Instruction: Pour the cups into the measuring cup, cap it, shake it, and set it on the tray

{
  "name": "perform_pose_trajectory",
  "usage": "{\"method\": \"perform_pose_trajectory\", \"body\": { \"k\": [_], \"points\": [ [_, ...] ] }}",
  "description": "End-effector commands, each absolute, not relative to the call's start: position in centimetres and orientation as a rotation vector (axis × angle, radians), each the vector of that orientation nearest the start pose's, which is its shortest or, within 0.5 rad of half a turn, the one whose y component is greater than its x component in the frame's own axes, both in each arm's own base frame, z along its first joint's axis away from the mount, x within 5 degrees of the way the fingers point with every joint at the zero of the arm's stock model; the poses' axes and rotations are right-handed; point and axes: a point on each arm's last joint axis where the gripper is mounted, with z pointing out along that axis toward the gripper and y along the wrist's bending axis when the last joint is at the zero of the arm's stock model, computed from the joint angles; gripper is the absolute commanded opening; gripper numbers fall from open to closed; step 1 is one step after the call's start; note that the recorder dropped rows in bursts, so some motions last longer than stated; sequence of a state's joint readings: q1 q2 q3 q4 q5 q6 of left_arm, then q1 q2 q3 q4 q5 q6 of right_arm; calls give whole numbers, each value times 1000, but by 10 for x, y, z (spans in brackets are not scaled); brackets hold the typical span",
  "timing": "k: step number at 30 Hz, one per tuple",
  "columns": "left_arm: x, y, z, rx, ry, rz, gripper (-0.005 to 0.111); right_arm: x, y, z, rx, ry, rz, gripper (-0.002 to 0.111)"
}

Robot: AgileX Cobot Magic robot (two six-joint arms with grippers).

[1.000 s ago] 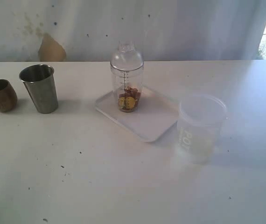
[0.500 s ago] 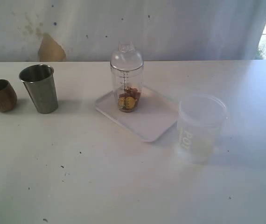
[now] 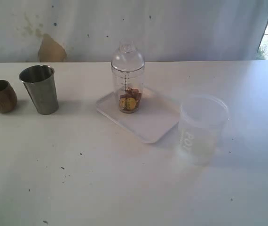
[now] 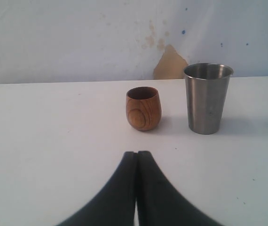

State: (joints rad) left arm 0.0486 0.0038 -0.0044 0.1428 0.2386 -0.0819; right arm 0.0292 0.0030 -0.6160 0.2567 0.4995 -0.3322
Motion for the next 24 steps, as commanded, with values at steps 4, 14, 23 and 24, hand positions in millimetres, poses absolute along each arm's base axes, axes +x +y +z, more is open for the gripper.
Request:
{"method": "perform_pose_trajectory", "body": {
  "k": [4,14,23,24],
  "points": [
    [55,5,192,-23,1720,97,0,12,7,326,-33,1358,-46,0],
    [55,5,192,-23,1720,97,0,47,-5,255,16,1354,-144,0],
    [55,5,192,-23,1720,97,0,56,-5,203,-47,1599,-186,0],
    [55,5,192,-23,1720,97,0,56,-5,200,-49,1628,-184,0]
  ]
}}
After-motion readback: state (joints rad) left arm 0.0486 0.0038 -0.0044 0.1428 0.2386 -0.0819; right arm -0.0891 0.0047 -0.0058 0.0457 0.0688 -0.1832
